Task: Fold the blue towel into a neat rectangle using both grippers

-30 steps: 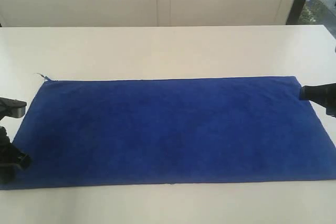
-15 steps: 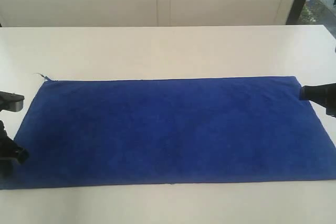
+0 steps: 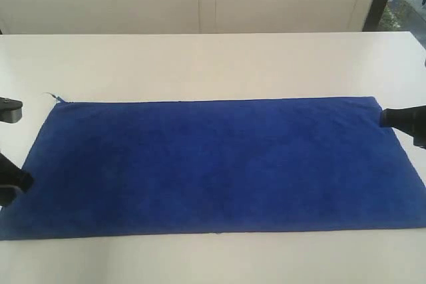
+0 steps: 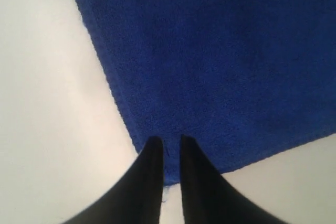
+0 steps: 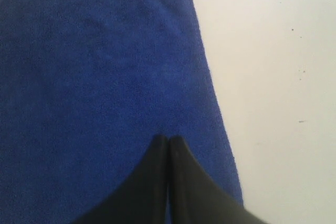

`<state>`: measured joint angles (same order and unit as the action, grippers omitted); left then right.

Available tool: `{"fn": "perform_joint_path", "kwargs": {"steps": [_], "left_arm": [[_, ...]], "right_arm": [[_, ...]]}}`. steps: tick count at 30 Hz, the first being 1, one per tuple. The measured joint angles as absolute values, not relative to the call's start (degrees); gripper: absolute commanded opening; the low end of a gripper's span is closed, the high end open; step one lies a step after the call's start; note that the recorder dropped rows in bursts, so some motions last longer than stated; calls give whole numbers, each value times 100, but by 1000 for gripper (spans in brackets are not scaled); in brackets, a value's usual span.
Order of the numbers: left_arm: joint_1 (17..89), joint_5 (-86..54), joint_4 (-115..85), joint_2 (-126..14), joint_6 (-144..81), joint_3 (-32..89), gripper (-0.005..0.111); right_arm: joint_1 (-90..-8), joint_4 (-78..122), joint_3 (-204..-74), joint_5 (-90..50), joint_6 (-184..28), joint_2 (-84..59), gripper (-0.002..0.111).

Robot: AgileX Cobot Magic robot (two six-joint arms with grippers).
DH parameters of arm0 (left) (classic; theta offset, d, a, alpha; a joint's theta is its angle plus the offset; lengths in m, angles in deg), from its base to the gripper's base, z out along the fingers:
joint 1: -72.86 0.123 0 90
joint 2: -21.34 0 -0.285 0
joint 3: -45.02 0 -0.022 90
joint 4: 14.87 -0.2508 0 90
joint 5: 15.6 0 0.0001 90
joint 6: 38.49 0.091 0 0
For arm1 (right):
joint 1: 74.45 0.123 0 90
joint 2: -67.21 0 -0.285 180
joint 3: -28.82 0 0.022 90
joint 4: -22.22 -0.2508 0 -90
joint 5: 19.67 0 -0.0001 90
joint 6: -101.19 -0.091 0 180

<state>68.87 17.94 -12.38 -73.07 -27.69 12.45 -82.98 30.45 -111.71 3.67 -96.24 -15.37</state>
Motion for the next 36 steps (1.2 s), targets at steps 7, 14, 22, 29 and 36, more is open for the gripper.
{"fn": "perform_joint_path", "kwargs": {"steps": [7,14,22,29,36], "left_arm": [[6887,1784,-940,-7318,-2769,1245,0],[6887,1666,-783,-6817,-2769,1245,0],[6887,1731,-736,-5265,-2964,1245,0],[6887,1973,-736,-4134,-3215,1245,0],[6887,2628,-867,-3529,-3248,1245,0]], "right_arm": [[-8298,3045,-11171,407,-9624,-1537,0],[-8298,3045,-11171,523,-9624,-1537,0],[-8298,2986,-11171,691,-9591,-1537,0],[-8298,2827,-11171,702,-9466,-1537,0],[-8298,2789,-11171,714,-9419,-1537,0]]}}
